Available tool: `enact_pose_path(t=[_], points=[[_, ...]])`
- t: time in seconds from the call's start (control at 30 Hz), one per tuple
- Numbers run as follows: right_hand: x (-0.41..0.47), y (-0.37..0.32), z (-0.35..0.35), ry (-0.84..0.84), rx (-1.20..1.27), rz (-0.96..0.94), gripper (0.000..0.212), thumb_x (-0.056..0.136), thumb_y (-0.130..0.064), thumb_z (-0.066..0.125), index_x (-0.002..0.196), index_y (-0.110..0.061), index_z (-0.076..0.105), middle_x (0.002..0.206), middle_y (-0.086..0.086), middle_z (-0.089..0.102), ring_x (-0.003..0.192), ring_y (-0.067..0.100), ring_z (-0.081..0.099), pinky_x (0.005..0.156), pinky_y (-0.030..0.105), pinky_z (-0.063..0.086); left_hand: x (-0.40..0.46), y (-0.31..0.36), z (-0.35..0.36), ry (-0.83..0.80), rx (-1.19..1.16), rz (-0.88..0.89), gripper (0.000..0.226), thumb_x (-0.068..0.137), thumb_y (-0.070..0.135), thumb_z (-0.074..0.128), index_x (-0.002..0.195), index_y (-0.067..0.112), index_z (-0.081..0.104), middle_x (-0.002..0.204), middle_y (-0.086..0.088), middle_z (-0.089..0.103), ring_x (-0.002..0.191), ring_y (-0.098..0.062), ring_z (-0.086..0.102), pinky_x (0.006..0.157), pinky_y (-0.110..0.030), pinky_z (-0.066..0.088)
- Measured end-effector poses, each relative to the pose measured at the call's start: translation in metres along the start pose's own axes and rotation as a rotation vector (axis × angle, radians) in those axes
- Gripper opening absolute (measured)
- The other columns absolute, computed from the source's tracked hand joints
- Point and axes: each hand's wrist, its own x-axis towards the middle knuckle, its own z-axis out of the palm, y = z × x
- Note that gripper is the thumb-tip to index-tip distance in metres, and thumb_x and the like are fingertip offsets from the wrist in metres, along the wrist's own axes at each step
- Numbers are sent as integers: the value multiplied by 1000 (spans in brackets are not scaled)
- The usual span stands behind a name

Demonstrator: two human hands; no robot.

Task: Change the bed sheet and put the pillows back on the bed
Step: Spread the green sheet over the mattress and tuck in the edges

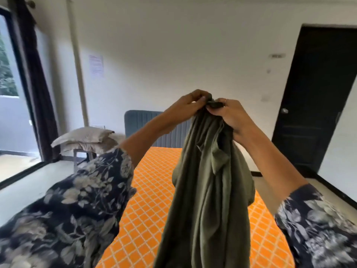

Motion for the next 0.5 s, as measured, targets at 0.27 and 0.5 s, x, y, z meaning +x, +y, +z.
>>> enact_pose_path(t=[0.27, 0.5], points=[[-25, 3, -11, -92, -24, 39, 7, 92, -11, 61, 96, -6, 62, 89, 11, 66, 82, 19, 65, 79, 29, 54, -18, -36, 55, -115, 45, 28, 39, 77, 19, 80, 110, 22, 58, 101, 5, 68, 89, 6, 64, 78, -15, 51], [-74, 70, -70, -358, -478, 164, 53, 78, -29, 77, 120, -23, 45, 110, -3, 59, 99, 5, 59, 83, 22, 53, -23, -55, 51, -70, 76, 5, 22, 78, 16, 77, 98, 15, 67, 86, 6, 68, 74, 9, 61, 80, -21, 51]])
